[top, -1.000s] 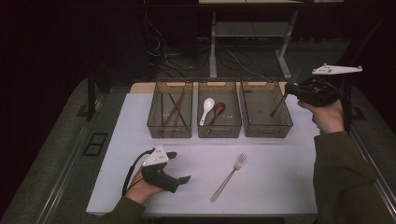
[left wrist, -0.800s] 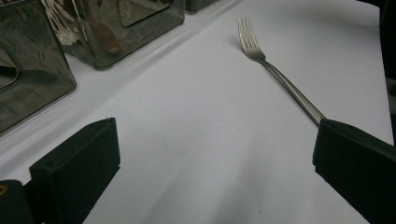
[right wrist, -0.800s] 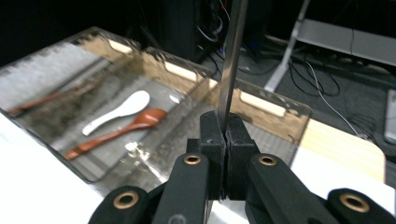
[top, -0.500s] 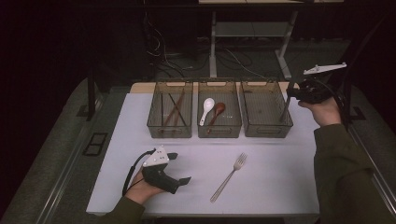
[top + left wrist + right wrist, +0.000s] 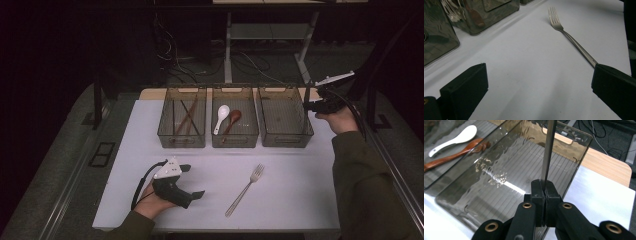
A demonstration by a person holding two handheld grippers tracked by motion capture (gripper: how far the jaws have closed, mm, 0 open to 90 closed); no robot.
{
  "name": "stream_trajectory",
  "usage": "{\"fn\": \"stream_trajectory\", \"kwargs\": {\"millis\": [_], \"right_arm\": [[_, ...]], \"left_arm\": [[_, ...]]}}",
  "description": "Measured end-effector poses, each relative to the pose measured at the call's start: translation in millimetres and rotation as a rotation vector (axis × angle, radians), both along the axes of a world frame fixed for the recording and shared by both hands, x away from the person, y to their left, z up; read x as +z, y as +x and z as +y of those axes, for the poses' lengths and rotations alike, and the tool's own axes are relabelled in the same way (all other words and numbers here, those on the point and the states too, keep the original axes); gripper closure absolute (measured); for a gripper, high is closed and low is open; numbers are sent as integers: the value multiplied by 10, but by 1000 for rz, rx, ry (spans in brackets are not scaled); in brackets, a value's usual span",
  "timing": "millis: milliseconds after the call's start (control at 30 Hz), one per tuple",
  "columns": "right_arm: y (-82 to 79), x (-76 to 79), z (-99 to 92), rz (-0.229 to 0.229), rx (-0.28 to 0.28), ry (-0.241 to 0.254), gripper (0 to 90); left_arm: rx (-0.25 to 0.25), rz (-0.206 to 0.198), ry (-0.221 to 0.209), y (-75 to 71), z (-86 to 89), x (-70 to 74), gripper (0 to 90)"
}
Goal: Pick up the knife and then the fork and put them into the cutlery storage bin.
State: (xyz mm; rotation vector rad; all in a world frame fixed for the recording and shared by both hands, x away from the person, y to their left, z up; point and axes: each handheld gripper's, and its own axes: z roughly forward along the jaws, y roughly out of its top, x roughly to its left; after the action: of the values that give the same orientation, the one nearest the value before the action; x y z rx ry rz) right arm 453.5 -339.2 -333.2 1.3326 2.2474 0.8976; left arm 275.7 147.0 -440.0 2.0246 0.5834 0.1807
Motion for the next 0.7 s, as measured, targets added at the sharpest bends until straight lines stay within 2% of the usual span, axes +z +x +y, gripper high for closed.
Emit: {"fn": "stream_trajectory", "kwargs": {"millis": [233,400,533,700], "right_arm": [[133,-94,85,-29,15,18,880],[241,-170,142,-33,15,25,878],[322,-251,208,-22,18,18,878],[416,-419,327,35,25,-17,875]], "left_arm": [[-13,2,4,-1,-5,1,1],[-13,1,2,-3,-7,3,1],[-17,4,2,-6,-17,-2,1],[-21,2,13,-10,-22,-7,1]]}}
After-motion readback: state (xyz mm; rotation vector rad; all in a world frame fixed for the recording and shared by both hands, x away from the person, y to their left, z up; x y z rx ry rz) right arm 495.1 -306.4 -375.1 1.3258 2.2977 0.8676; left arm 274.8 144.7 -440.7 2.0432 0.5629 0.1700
